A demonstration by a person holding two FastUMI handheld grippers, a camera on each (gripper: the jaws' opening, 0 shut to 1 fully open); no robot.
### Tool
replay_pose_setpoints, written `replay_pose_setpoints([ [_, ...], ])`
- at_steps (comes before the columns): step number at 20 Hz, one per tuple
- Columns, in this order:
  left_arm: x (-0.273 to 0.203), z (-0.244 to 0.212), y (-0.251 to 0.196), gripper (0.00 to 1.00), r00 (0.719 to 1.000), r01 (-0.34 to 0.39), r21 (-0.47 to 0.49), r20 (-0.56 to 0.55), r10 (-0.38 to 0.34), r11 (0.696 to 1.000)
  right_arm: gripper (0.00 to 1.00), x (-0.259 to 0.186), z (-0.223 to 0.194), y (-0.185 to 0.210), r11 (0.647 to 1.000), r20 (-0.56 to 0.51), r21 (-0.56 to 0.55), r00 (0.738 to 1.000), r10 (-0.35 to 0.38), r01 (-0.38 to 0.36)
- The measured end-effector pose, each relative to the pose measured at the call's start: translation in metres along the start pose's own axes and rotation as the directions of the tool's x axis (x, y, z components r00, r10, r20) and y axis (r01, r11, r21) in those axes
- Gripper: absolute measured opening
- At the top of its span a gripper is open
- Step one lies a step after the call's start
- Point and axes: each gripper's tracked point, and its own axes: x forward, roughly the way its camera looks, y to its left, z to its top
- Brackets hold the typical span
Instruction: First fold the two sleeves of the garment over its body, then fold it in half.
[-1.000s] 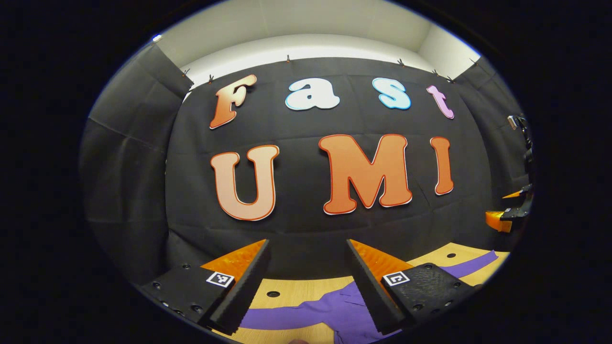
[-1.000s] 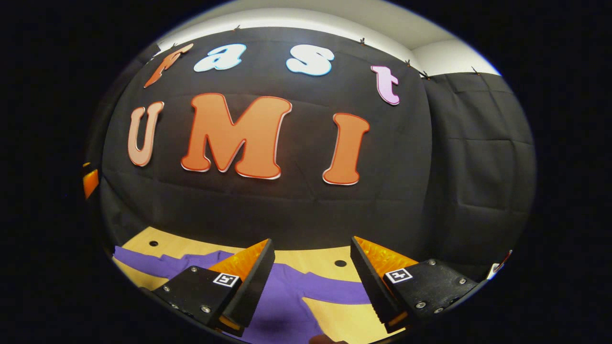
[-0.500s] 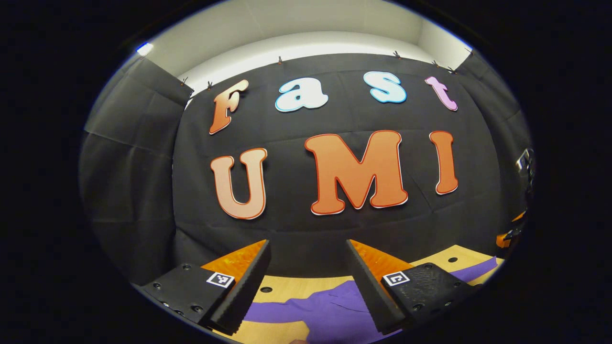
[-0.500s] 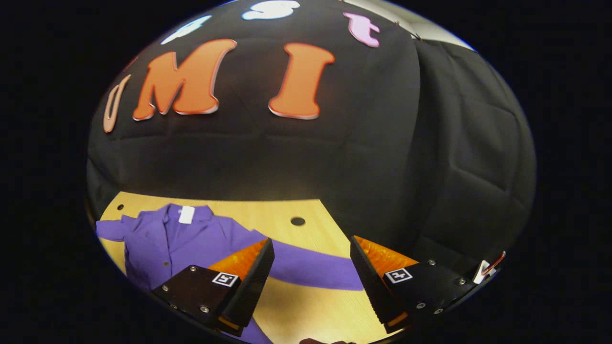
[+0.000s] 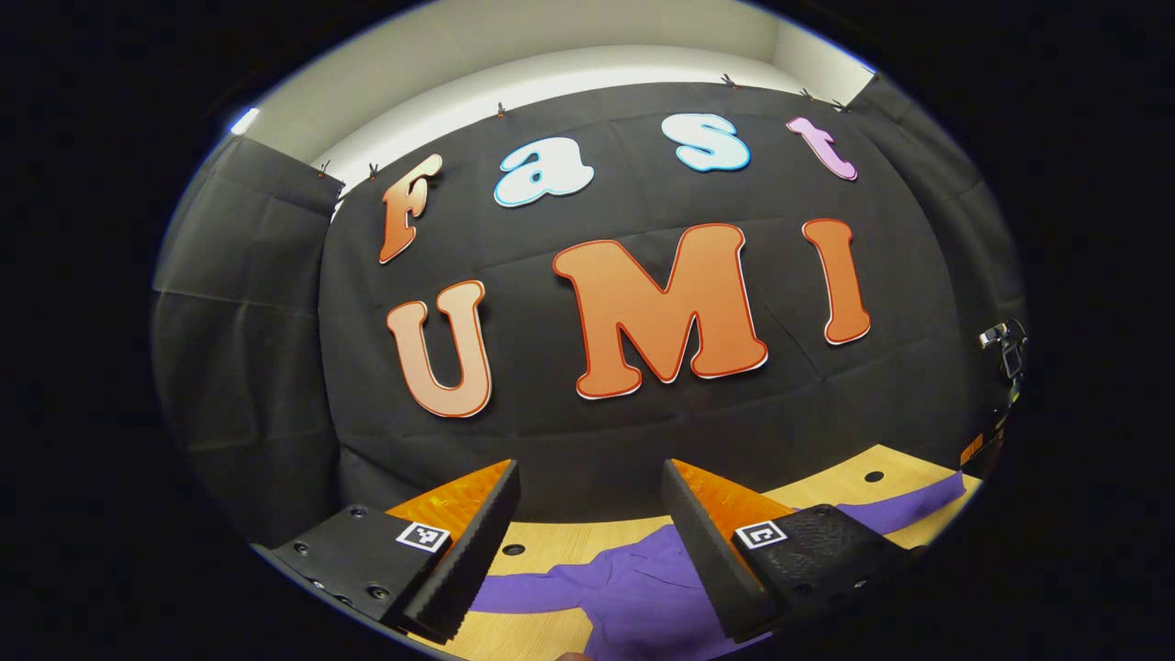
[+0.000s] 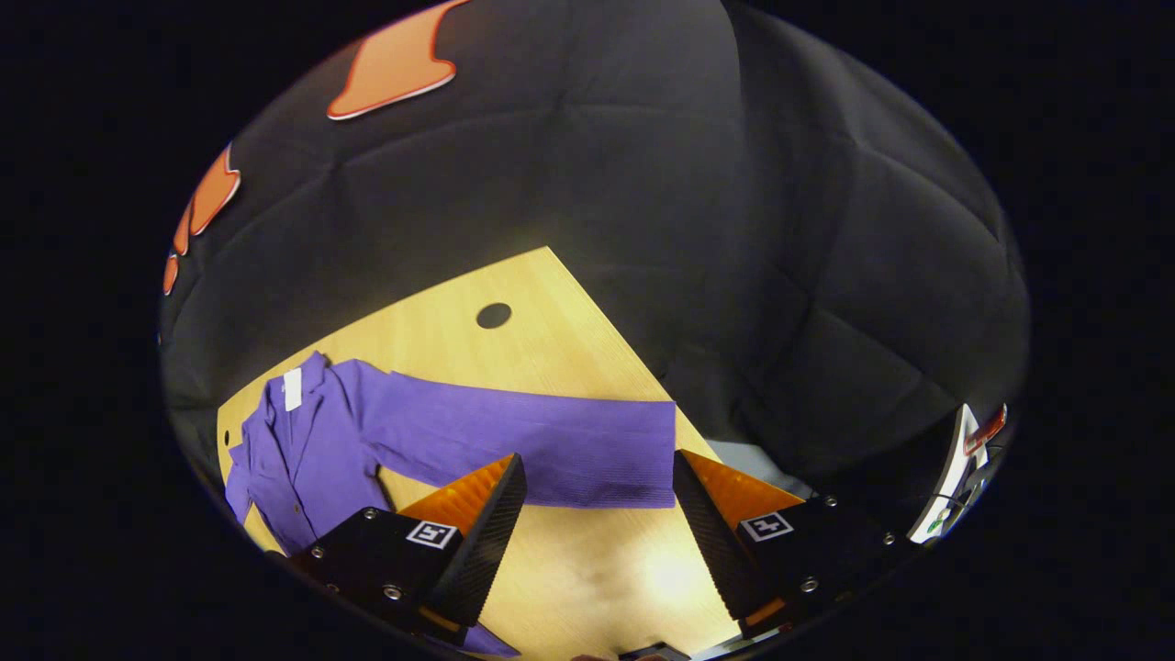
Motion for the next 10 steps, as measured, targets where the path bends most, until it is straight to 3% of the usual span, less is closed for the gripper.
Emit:
replay_pose_setpoints([
  [5,0.004,-0.013,-0.008,1.00,0.999,0.003,0.007,-0.045,-0.002,1.000,0.96,0.041,-0.013,-0.010,1.000,-0.160,0.002,0.987,0.002,-0.002],
  [10,0.005,-0.018,-0.007,0.97,0.998,-0.014,0.063,-0.058,0.017,0.998,0.96,0.081,-0.025,-0.019,0.995,-0.283,0.103,0.958,0.042,-0.013],
])
